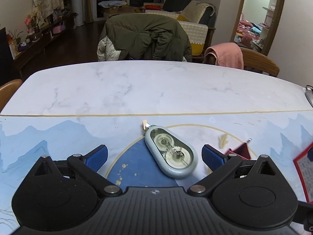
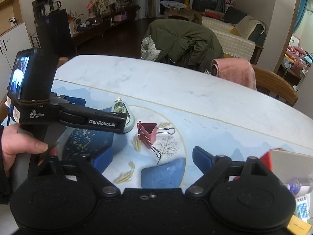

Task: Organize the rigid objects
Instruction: 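Grasp the white correction tape roller with the left gripper while the right gripper grasps the pink binder clip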

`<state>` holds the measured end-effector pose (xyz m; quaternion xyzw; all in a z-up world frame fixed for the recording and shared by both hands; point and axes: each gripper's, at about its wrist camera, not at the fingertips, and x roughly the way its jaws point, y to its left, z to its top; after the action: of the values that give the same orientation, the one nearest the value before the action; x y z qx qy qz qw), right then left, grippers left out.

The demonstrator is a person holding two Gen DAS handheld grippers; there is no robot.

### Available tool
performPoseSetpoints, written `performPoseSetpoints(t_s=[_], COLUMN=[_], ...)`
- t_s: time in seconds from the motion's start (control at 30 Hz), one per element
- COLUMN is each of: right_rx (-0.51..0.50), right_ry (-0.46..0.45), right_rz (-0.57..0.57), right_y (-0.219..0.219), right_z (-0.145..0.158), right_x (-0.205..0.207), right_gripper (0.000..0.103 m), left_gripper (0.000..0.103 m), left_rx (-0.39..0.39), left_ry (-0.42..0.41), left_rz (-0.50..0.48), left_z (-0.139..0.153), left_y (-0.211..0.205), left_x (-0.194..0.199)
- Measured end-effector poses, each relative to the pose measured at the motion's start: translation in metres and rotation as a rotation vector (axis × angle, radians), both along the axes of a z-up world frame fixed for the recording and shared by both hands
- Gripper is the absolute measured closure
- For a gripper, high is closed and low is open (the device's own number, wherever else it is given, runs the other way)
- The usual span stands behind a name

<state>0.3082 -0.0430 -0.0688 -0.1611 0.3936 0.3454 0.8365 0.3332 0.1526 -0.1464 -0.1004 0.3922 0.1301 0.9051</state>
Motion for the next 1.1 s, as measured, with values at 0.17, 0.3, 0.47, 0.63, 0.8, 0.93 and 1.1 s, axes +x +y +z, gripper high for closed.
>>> performPoseSetpoints(t_s=[0.17,0.3,0.47,0.63,0.8,0.93,1.1], right_rx=[-0.017,-0.044,-0.054,-0.067,-0.066,-0.067,-0.052], right_ry=[0.020,0.011,0.020,0.012,0.020,0.018,0.009], right_rz=[0.010,0.028,0.031,0.050,0.049,0.059,0.057], right_y=[0.011,0.021,0.028,0.037,0.042,0.045,0.050], right_z=[-0.016,-0.028,-0.040,-0.050,-0.059,-0.063,-0.064], right_x=[0.012,0.019,0.030,0.034,0.038,0.038,0.040], right_gripper=[0.023,0.026,0.033,0.039,0.042,0.047,0.048], left_gripper=[0.000,0.000,0.000,0.002,0.020,0.036,0.038], left_rx=[0.001,0.003,0.035,0.051,0.080,0.080,0.074], left_ry=[0.000,-0.004,-0.013,-0.044,-0.079,-0.091,-0.094], left_rz=[0.005,0.000,-0.011,-0.028,-0.040,-0.042,-0.008], left_z=[-0.013,-0.021,-0.029,-0.031,-0.031,-0.029,-0.028], left_y=[-0.001,-0.003,-0.007,-0.010,-0.014,-0.013,0.000], left_x=[0.013,0.017,0.017,0.015,0.010,0.007,0.003])
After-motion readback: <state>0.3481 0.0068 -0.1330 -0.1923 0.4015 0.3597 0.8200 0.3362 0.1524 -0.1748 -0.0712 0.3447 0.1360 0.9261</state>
